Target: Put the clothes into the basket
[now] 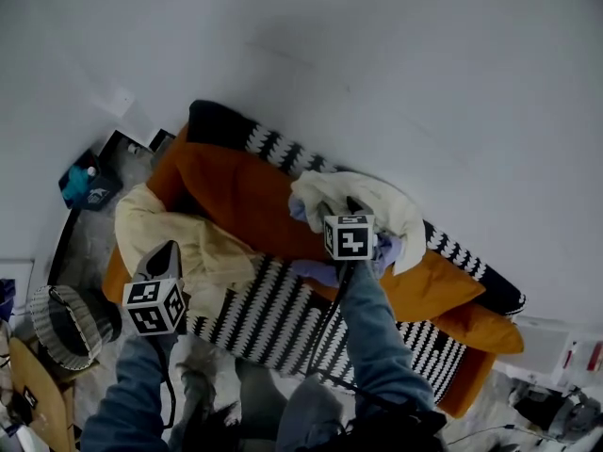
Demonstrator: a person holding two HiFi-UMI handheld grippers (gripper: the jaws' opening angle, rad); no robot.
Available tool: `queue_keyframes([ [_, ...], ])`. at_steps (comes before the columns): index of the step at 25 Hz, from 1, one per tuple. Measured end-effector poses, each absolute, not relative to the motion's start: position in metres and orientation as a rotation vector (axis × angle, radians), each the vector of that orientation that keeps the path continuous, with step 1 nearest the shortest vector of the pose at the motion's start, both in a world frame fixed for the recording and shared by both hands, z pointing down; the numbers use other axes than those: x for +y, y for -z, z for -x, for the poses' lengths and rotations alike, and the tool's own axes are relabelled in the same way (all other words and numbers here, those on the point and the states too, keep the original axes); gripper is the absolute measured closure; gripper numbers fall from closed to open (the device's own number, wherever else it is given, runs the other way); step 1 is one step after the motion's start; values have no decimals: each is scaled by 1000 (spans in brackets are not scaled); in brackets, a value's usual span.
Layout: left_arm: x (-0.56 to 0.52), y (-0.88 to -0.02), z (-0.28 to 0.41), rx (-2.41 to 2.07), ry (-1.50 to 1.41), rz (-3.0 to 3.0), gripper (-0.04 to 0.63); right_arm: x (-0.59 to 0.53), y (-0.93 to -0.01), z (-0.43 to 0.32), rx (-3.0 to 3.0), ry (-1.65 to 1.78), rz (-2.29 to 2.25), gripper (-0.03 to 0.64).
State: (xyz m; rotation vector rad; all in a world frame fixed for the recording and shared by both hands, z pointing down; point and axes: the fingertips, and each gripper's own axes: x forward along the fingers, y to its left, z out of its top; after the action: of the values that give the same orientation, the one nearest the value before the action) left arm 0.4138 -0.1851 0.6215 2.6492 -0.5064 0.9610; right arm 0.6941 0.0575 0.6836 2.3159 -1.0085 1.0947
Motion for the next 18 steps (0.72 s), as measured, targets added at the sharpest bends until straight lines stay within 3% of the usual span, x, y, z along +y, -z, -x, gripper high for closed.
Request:
queue_keyframes([
  [6, -197, -626, -404, -547, -961, -2635, 594, 56, -704, -706, -940, -1131, -2283, 359],
  [18, -210, -635, -373, -597, -967, -2608, 594, 52, -715, -704, -954, -1155, -2242, 481],
])
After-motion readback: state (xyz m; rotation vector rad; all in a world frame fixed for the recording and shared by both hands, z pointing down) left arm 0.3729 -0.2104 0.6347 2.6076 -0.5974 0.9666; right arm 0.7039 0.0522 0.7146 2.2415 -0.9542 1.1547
